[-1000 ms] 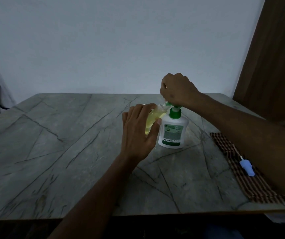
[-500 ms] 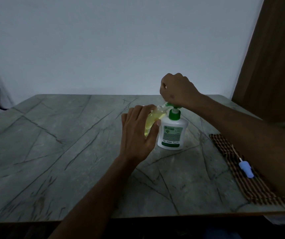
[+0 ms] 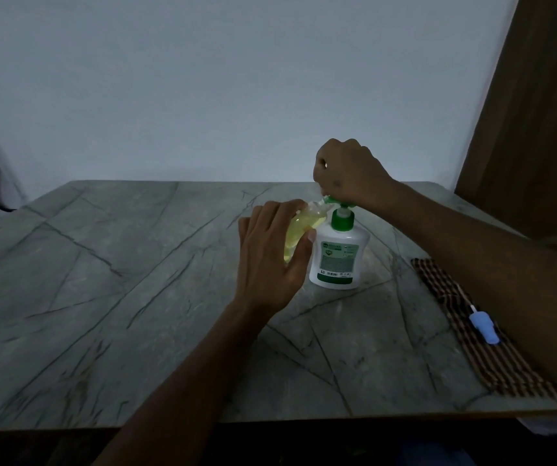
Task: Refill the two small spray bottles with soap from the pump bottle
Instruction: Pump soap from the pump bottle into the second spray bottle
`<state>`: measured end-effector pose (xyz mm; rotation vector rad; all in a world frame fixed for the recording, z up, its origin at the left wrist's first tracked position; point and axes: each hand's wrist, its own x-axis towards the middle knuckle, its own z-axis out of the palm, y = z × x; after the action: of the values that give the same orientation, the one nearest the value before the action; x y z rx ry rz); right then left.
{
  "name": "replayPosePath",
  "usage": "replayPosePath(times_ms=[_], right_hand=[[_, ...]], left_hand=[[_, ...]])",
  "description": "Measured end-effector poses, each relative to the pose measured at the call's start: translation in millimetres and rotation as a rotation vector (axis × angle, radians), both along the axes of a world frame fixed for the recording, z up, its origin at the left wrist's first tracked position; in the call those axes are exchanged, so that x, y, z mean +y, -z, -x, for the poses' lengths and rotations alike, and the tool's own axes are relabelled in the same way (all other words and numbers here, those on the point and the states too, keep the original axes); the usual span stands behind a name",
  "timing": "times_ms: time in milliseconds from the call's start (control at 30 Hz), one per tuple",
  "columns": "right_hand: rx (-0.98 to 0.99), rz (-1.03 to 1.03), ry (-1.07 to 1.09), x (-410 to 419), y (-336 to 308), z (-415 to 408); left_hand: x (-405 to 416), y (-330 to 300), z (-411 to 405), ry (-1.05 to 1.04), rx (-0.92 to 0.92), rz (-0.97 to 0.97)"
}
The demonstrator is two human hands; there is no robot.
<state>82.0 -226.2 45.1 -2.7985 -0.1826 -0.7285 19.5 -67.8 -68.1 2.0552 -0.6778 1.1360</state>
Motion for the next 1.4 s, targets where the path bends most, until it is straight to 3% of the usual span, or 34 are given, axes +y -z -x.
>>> replayPosePath(times_ms=[333, 500, 733, 900, 1133, 1400], right_hand=[[-0.020, 0.053, -0.006, 1.8, -1.1, 2.1], [0.008, -0.029, -0.004, 2.0, 1.9, 0.7], [0.003, 0.028, 0.004, 2.0, -4.1, 2.6], [0.021, -0.069, -0.015, 0.4, 2.6, -1.9], [0.023, 0.005, -0.012, 1.9, -2.4, 0.8], [0.022, -0.061, 0.004, 1.1, 6.5, 1.7]], left_hand=[[0.6, 0.0, -0.2, -0.003, 0.010, -0.017], [0.9, -0.5, 0.7, -0.007, 0.002, -0.010], [0.8, 0.8, -0.5, -0.010, 0.003, -0.015], [1.3, 0.0, 0.1, -0.002, -0.002, -0.020], [1.8, 0.4, -0.8, -0.008, 0.006, -0.017], [1.8, -0.3, 0.9, -0.007, 0.006, -0.022]])
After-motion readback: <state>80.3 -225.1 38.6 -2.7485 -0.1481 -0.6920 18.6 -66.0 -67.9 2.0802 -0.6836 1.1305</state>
